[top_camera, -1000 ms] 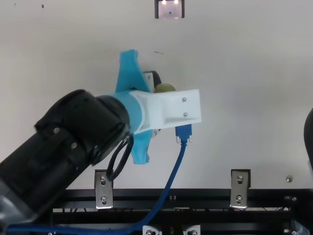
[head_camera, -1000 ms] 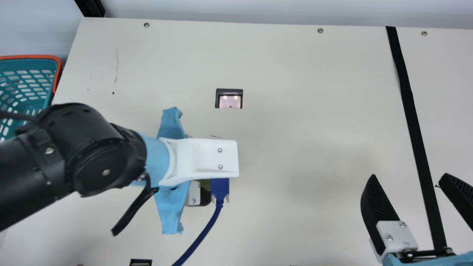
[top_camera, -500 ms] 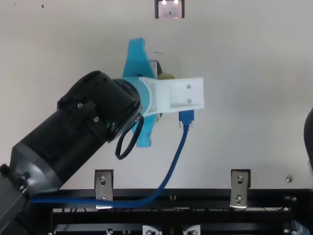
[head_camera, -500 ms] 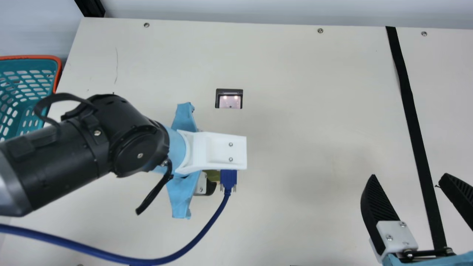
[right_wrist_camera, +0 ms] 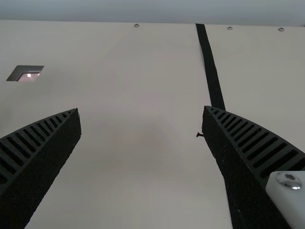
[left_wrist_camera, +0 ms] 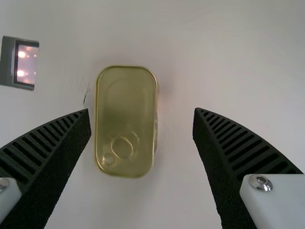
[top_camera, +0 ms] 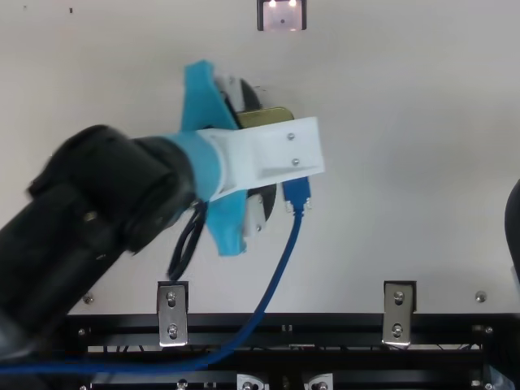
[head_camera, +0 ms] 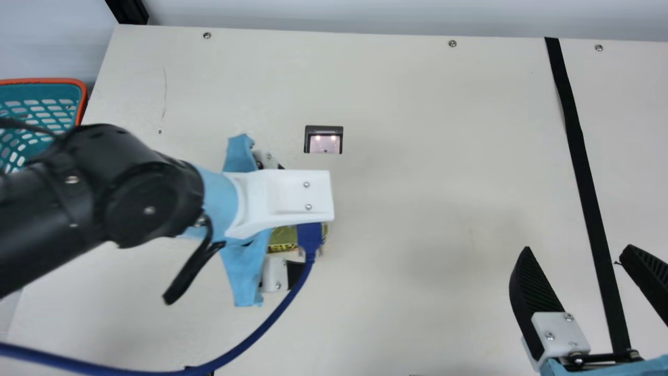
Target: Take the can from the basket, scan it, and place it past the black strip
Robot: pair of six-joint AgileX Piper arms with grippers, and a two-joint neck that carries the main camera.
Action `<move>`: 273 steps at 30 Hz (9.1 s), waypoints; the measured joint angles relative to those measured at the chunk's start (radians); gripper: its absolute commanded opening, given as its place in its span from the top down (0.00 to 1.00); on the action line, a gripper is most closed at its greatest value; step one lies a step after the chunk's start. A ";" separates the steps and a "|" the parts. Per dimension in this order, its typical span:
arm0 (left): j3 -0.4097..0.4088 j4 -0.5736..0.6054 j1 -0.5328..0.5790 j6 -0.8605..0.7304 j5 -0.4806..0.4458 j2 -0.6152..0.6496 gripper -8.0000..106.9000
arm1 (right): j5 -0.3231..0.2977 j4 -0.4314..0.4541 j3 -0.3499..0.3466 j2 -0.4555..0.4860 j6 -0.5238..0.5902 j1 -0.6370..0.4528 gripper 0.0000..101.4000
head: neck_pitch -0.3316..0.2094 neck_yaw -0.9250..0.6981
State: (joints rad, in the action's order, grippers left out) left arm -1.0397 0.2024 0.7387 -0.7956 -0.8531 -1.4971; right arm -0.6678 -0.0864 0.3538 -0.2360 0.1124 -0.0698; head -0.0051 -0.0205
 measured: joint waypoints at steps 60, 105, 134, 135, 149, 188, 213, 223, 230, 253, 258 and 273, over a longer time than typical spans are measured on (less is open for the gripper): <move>0.651 0.184 -0.695 0.283 0.621 0.755 0.15 | 0.079 0.167 0.377 -0.338 -0.032 0.041 0.00 | 0.000 0.000; 0.651 0.184 -0.695 0.283 0.621 0.755 0.15 | -0.407 -0.659 0.824 -1.397 1.018 -0.324 0.00 | 0.000 0.000; 0.651 0.184 -0.695 0.283 0.621 0.755 0.15 | -0.548 -0.950 0.433 -1.535 1.765 -0.224 0.00 | 0.000 0.000; 0.651 0.184 -0.695 0.283 0.621 0.755 0.15 | -0.548 -0.953 0.425 -1.532 1.783 -0.220 0.00 | 0.000 0.000; 0.651 0.184 -0.695 0.283 0.621 0.755 0.15 | -0.552 -0.960 0.410 -1.512 1.836 -0.222 0.00 | 0.000 0.000; 0.651 0.184 -0.695 0.283 0.621 0.755 0.15 | -0.444 -1.064 0.408 -1.453 1.971 -0.125 0.00 | 0.000 0.000; 0.651 0.184 -0.695 0.283 0.621 0.755 0.15 | -0.353 -1.053 0.404 -1.460 1.983 -0.057 0.00 | 0.000 0.000; 0.651 0.184 -0.695 0.283 0.621 0.755 0.15 | -0.367 -0.962 0.478 -1.371 1.844 0.000 0.00 | 0.000 0.000; 0.651 0.184 -0.695 0.283 0.621 0.755 0.15 | -0.370 -0.810 0.593 -1.286 1.631 0.120 0.00 | 0.000 0.000; 0.651 0.184 -0.695 0.283 0.621 0.755 0.15 | -0.419 -0.290 1.081 -1.442 0.867 0.618 0.00 | 0.000 0.000; 0.651 0.184 -0.695 0.283 0.621 0.755 0.15 | -0.484 -0.196 1.168 -1.502 0.759 0.684 0.00 | 0.000 0.000; 0.651 0.184 -0.695 0.283 0.621 0.755 0.15 | -0.553 -0.069 1.234 -1.611 0.720 0.795 0.00 | 0.000 0.000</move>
State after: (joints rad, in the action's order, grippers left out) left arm -0.3891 0.3867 0.0442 -0.5130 -0.2326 -0.7420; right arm -1.2204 -0.1552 1.5883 -1.8468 0.8324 0.7247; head -0.0051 -0.0205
